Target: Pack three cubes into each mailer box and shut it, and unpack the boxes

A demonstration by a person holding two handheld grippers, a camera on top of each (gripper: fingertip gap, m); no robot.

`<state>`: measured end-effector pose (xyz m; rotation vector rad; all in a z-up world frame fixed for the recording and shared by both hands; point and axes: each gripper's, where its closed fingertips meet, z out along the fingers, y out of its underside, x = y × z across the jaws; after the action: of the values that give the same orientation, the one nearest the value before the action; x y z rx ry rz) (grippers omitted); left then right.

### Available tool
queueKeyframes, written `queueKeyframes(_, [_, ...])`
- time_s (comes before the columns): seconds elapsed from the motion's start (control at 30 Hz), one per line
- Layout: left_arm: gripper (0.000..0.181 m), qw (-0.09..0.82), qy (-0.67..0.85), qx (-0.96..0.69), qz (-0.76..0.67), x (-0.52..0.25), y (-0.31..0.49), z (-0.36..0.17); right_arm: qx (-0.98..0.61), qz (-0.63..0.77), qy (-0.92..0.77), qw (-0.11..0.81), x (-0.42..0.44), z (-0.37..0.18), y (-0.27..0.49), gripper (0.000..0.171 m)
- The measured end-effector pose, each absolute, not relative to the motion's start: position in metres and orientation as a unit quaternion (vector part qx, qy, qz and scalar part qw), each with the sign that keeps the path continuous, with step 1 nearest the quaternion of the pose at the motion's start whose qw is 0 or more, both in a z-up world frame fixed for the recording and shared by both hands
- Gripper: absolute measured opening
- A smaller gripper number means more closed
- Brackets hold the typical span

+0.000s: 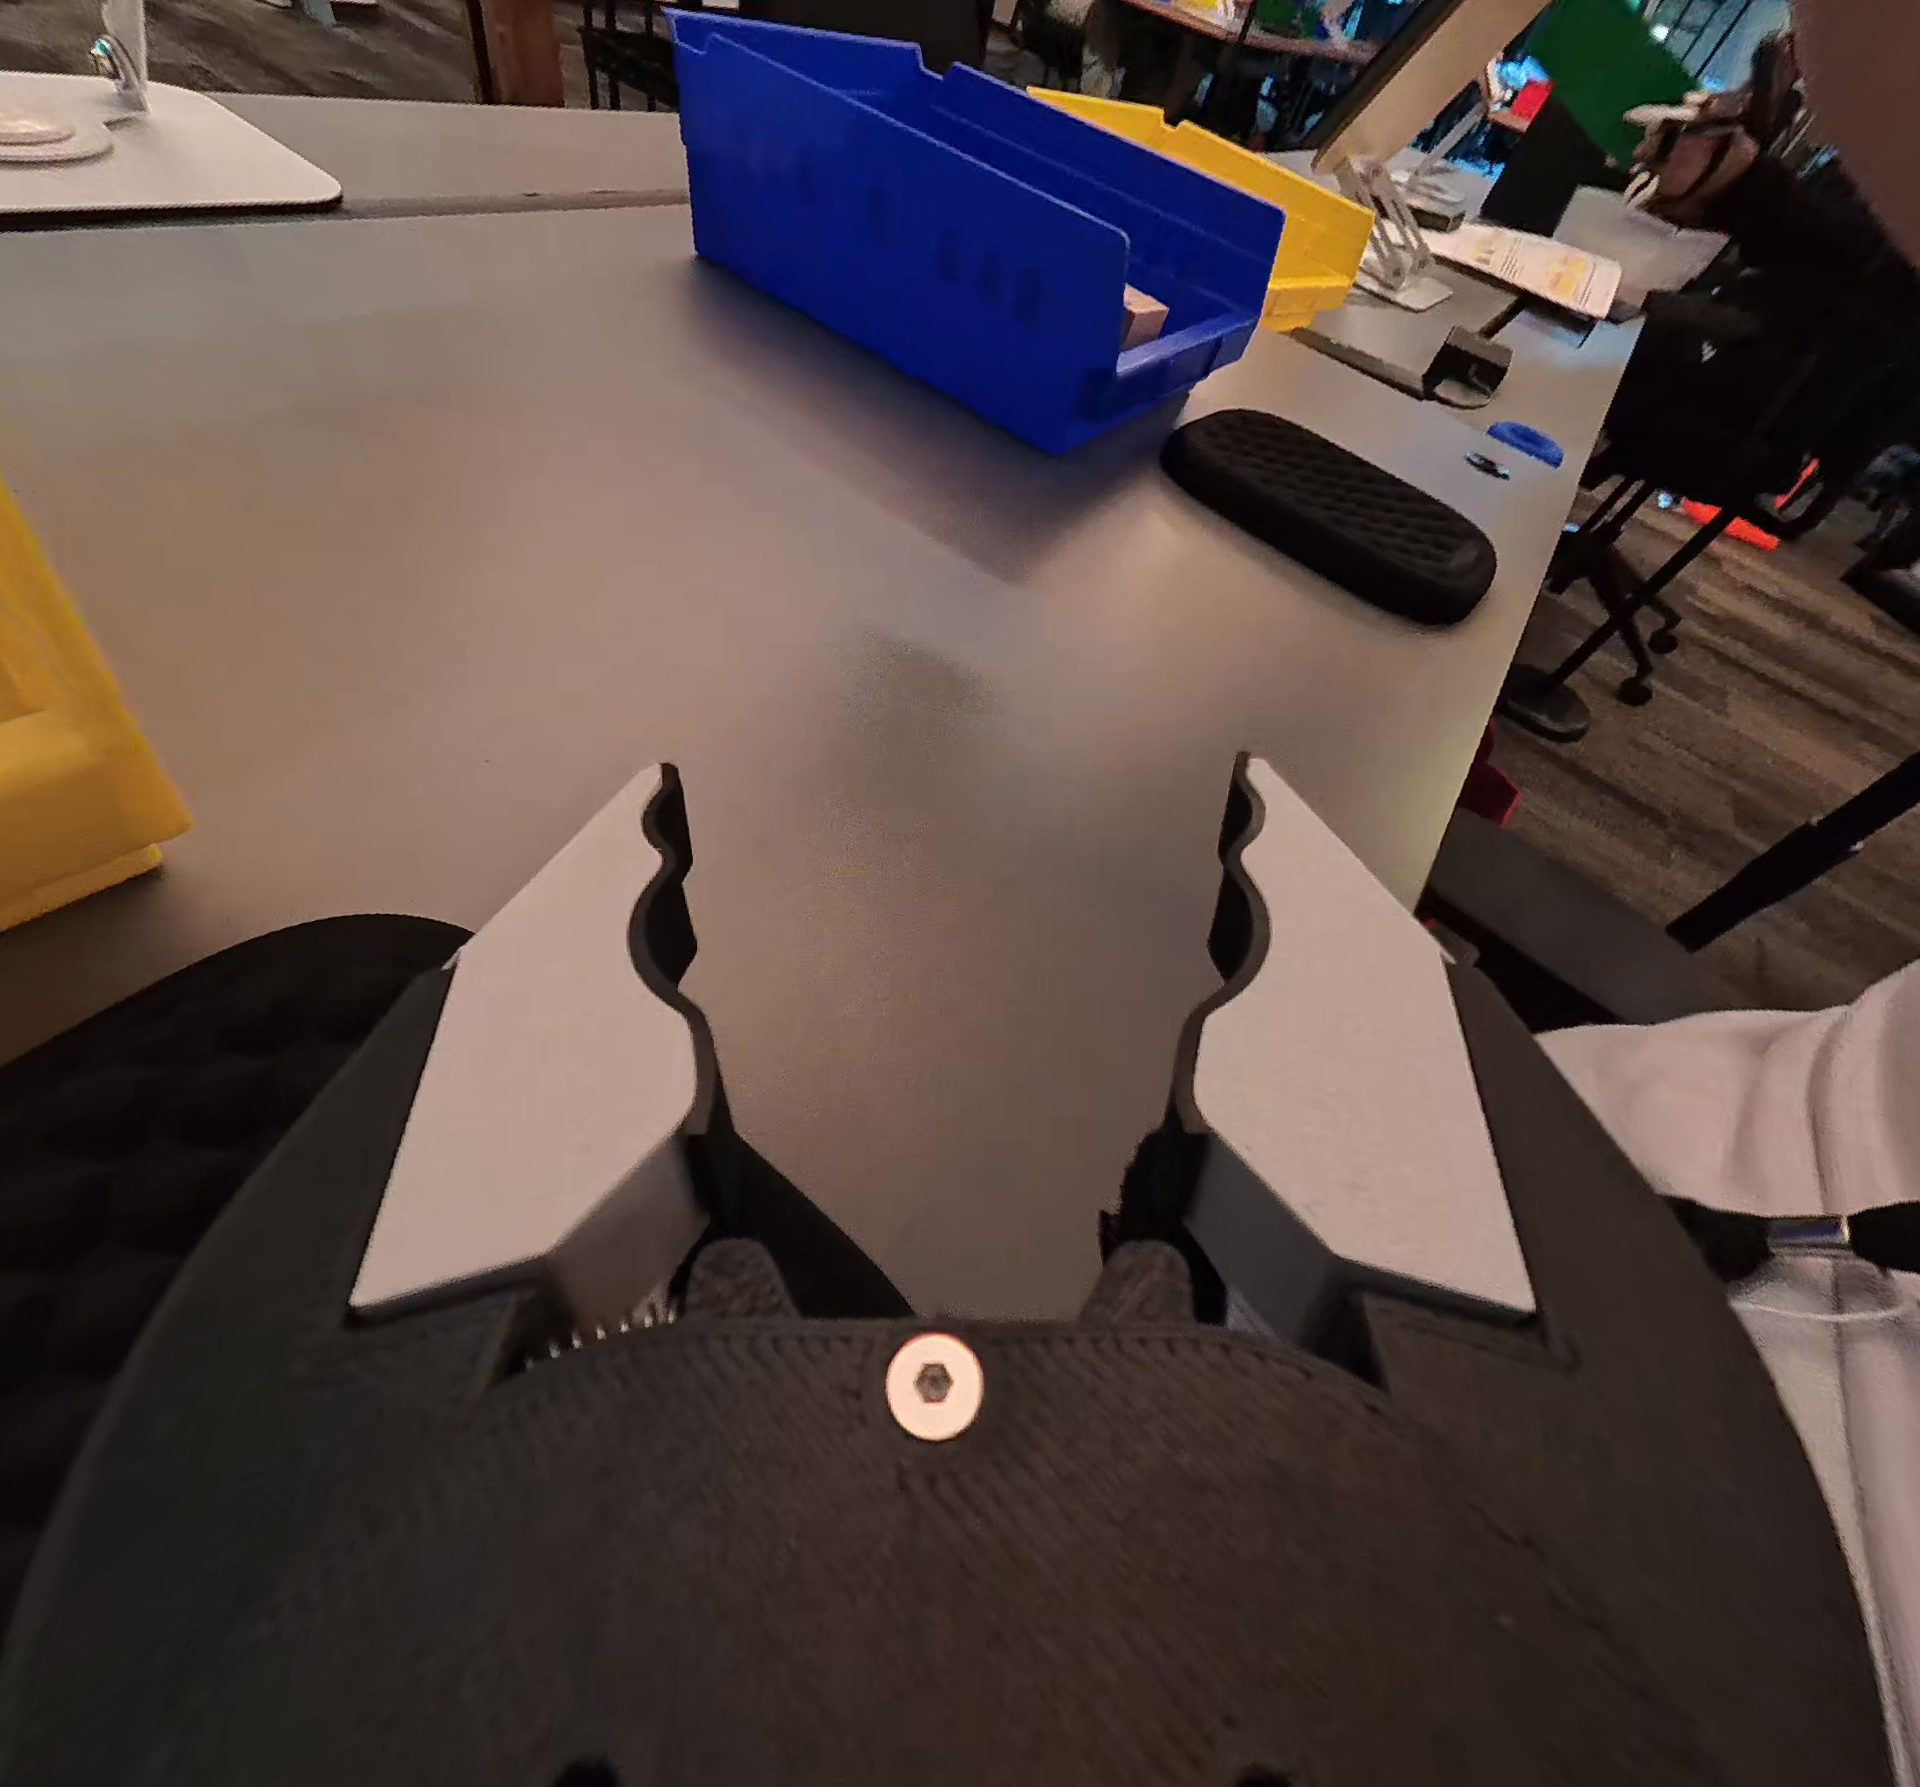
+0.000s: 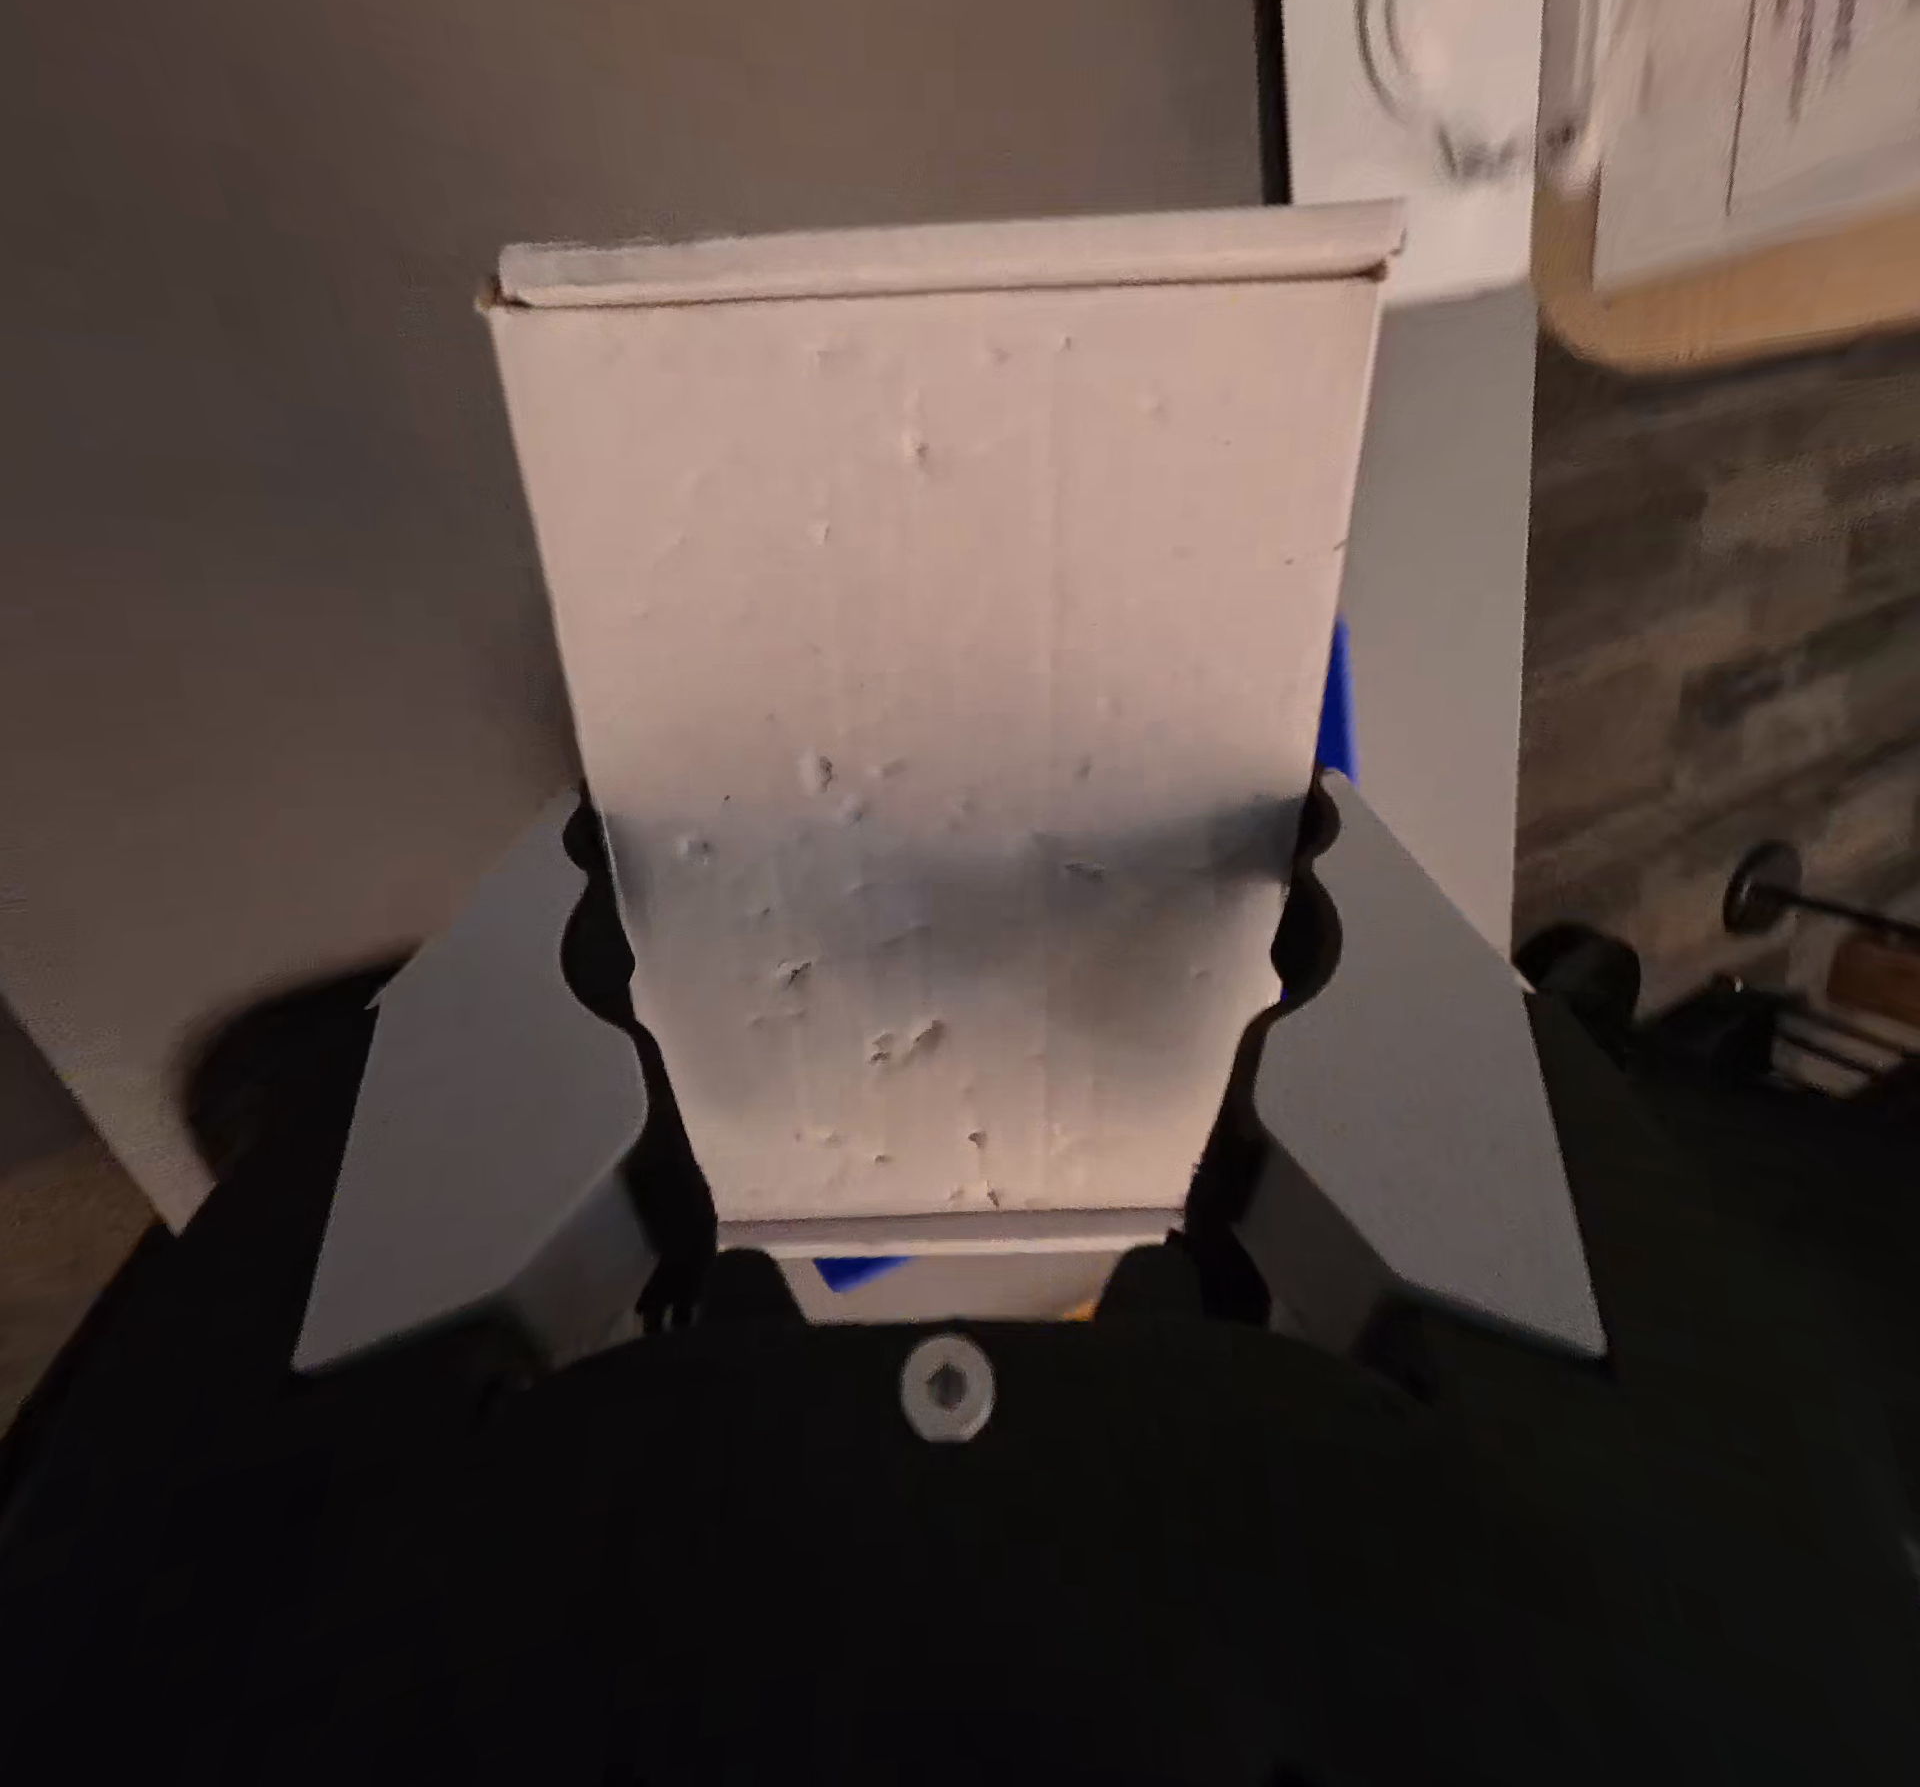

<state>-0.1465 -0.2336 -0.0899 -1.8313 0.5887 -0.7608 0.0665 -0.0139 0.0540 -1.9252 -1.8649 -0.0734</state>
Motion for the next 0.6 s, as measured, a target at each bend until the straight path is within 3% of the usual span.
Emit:
queueKeyframes(0.23, [0.102, 0.485, 0.250, -0.780, -0.305, -0.144, -0.228, -0.097, -0.763, -0.046, -0.617, 0.185, 0.169, -0.020, 0.081, 0.128])
queueKeyframes(0.43, [0.100, 0.482, 0.232, -0.798, -0.278, -0.154, -0.210, -0.097, -0.764, -0.062, -0.630, 0.126, 0.190, -0.084, 0.114, 0.128])
queueKeyframes(0.6, [0.100, 0.472, 0.226, -0.808, -0.272, -0.148, -0.202, -0.098, -0.728, -0.070, -0.675, 0.093, 0.186, -0.102, 0.120, 0.128])
